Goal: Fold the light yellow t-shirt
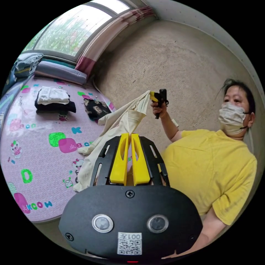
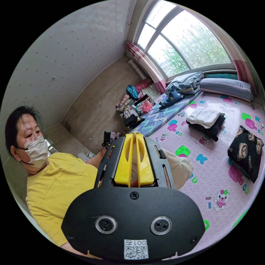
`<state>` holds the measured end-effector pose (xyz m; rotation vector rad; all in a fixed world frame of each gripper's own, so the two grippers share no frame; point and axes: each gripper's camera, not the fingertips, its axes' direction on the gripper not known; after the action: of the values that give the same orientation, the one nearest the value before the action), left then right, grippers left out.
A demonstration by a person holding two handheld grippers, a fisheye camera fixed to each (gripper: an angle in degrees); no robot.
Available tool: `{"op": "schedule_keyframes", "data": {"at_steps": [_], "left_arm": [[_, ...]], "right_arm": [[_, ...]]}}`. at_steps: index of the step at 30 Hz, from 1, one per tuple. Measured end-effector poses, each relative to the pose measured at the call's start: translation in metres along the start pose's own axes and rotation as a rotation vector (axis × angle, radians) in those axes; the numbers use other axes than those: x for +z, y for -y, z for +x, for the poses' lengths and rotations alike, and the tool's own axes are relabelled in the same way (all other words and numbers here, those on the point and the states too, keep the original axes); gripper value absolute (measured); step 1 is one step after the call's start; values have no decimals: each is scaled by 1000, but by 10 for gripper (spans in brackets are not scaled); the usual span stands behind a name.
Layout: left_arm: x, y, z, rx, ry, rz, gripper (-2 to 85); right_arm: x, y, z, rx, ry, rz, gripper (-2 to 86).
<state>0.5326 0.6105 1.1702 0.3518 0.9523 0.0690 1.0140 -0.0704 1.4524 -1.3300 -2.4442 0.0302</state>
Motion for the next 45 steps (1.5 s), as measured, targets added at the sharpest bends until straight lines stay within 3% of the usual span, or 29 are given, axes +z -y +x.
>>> {"op": "schedule_keyframes", "data": {"at_steps": [16, 25, 45], "left_arm": [[-11, 2, 45, 39, 165, 56, -11], [2, 3, 66, 64, 149, -58, -11], [18, -29, 87, 52, 26, -61, -12]], "right_arm": [[-9, 4, 5, -43, 8, -15, 5], [-14, 4, 14, -47, 31, -18, 5], [-26, 5, 29, -56, 24, -21, 5]]}}
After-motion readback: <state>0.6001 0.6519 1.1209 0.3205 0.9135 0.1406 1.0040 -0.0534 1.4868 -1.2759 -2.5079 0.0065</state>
